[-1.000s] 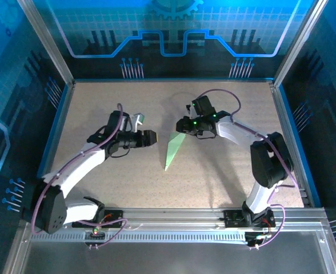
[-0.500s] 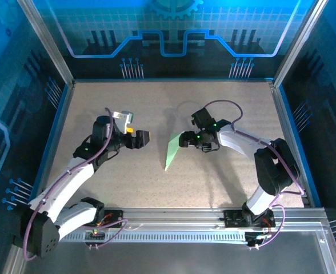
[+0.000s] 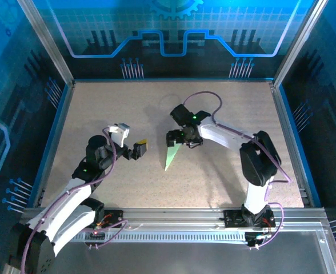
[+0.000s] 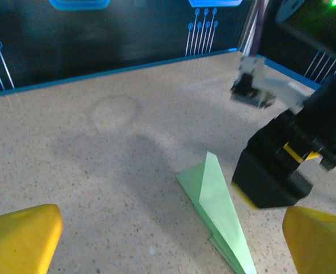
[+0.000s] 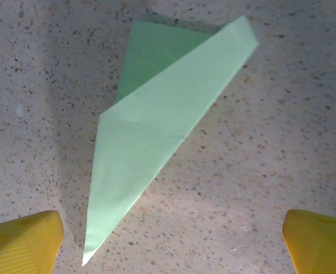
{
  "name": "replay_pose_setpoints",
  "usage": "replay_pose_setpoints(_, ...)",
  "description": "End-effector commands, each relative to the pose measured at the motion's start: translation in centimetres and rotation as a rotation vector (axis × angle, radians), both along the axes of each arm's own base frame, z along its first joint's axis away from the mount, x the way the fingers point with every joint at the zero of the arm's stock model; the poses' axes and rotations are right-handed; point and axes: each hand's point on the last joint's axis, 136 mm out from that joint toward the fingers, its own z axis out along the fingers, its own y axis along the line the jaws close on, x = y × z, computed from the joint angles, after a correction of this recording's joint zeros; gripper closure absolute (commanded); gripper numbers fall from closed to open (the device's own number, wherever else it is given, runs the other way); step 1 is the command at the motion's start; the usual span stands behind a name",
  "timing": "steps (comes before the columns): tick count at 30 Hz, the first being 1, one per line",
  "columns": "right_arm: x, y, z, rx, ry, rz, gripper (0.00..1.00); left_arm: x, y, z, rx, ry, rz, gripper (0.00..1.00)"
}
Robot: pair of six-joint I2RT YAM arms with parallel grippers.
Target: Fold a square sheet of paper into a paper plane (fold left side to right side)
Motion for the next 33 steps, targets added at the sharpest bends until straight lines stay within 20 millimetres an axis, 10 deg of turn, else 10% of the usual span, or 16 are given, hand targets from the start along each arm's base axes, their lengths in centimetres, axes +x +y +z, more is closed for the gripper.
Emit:
replay_pose_setpoints(1, -0.9, 0.0, -1.1, -0.105, 0.051, 0.006, 0.01, 0.8, 0.3, 1.3, 0.009, -0.069, 0.018, 0.00)
replay_pose_setpoints(16, -3.2, 2.5, -5.2, -0.182, 0.124, 0.066, 0.01, 1.2, -0.1, 0.4, 0.000, -0.035, 0.001, 0.00)
replay_pose_setpoints(33, -5.4, -1.2, -5.1, -0.283, 0.146, 0.055, 0.01, 1.3, -0.1, -0.2, 0.007, -0.015, 0.001, 0.00)
